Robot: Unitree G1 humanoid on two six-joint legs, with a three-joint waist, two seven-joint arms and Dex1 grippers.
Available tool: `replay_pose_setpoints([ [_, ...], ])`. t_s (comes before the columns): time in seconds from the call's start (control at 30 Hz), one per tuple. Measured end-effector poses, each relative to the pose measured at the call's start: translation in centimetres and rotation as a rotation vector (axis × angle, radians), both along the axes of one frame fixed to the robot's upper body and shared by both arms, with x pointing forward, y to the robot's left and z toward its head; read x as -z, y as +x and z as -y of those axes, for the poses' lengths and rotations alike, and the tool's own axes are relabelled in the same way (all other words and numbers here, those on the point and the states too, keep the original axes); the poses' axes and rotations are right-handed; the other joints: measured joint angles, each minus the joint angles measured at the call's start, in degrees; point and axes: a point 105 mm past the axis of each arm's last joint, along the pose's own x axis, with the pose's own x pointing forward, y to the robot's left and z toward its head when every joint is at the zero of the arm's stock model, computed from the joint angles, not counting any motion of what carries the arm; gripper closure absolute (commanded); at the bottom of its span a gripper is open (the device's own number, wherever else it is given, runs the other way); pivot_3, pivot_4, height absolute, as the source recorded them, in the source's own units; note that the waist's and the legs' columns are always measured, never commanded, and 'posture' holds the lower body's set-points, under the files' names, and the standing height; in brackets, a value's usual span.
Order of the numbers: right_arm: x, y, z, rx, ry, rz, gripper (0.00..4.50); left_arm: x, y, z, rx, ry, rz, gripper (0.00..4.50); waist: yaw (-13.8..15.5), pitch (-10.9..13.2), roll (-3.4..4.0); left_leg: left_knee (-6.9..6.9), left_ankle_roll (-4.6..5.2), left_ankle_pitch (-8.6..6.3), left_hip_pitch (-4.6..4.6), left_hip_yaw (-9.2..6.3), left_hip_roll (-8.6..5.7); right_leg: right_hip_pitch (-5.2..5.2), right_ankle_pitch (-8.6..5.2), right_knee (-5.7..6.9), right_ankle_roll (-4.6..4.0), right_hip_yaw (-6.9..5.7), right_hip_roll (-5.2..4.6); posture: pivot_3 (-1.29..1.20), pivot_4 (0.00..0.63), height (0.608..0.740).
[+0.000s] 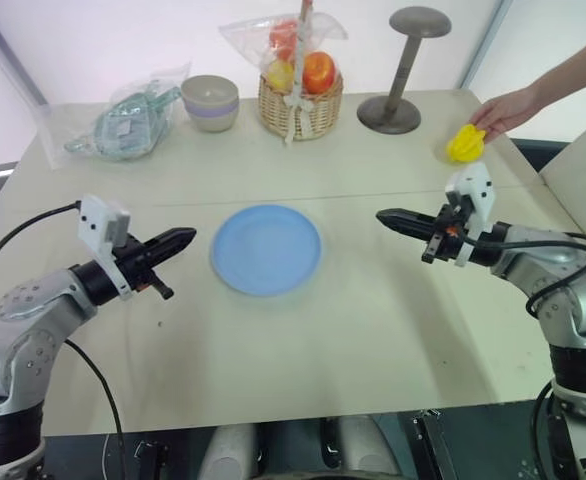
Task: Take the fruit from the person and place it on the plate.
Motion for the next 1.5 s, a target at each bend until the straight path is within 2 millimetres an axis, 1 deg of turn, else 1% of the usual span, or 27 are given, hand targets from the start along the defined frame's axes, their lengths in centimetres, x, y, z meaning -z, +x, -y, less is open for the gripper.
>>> replay_pose_setpoints([
  [0.3,0.0,0.0,-0.1,-0.007,0.000,0.002,4.50,-0.8,0.1,-0.9,-0.050,-0.024,0.020,4.47,0.0,0.0,0.00,0.00,0.00,0.00,0.00,0.00,0.00,0.00,0.00,0.00,0.00,0.00,0.00,0.00,0.150,0.740],
  [0.57,0.1,0.0,0.0,-0.003,-0.001,-0.003,4.50,0.2,-0.4,-1.5,-0.081,-0.010,-0.016,4.47,0.0,0.0,0.00,0.00,0.00,0.00,0.00,0.00,0.00,0.00,0.00,0.00,0.00,0.00,0.00,0.00,0.150,0.740],
  [0.73,0.2,-0.1,0.5,0.011,-0.002,-0.006,4.50,0.1,-0.7,-1.9,-0.102,-0.001,-0.009,4.47,0.0,0.0,0.00,0.00,0.00,0.00,0.00,0.00,0.00,0.00,0.00,0.00,0.00,0.00,-0.01,0.00,0.150,0.740],
  [1.5,0.4,-0.1,0.8,0.041,0.000,-0.007,4.50,-0.2,-0.6,-1.7,-0.111,-0.002,0.003,4.47,0.0,0.0,0.00,0.00,0.00,0.00,0.00,0.00,0.00,0.00,0.00,0.00,0.00,0.01,0.00,0.00,0.150,0.740],
])
